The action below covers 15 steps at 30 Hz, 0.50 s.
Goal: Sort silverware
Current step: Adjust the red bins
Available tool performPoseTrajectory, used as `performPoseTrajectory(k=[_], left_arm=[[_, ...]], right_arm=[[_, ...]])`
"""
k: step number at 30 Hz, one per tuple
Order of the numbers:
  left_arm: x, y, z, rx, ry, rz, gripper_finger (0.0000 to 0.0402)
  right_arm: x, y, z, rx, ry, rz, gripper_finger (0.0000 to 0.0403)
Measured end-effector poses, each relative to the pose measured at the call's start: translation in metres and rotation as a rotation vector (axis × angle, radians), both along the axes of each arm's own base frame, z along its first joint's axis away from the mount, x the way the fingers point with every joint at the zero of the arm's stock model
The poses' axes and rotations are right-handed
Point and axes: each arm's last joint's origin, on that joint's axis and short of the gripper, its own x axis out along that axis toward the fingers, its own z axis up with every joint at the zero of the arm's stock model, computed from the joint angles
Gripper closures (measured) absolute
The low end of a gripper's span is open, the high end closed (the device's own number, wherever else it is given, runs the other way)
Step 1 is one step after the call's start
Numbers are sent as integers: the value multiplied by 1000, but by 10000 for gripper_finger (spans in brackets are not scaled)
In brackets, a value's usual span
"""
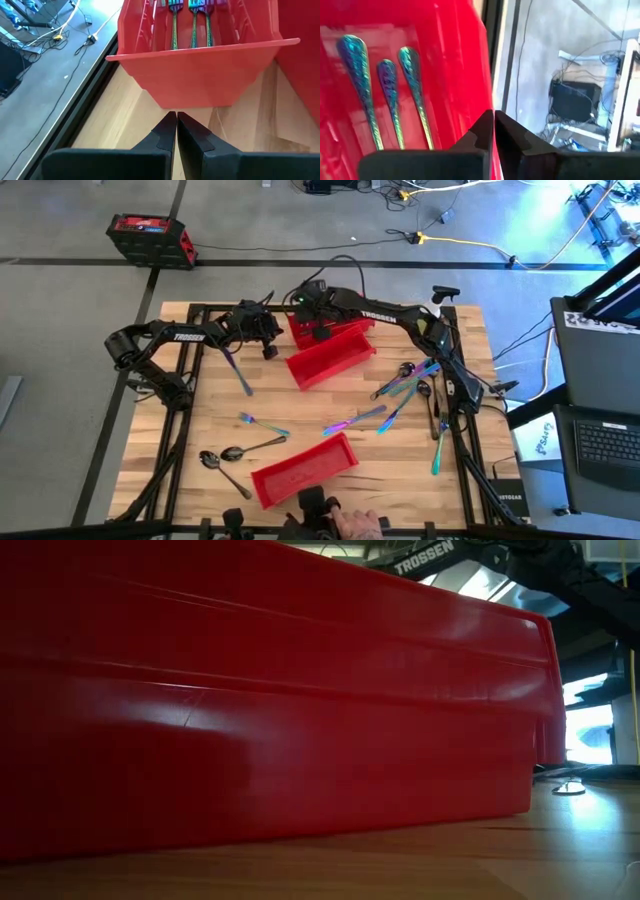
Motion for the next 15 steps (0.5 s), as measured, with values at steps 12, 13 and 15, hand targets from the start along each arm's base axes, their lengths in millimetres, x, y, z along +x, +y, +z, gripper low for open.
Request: performPoseTrajectory(k=[12, 13, 15], left_arm=[[-1, -3, -4, -34, 40, -6, 402], [-1, -4, -5, -39, 46, -8, 402], [-1, -5, -5, -42, 55, -14, 402]], right_arm=[[-39, -47, 39, 160, -69, -282, 403], [-49, -59, 42, 218, -117, -355, 403], [-66, -83, 45, 336, -238, -487, 403]])
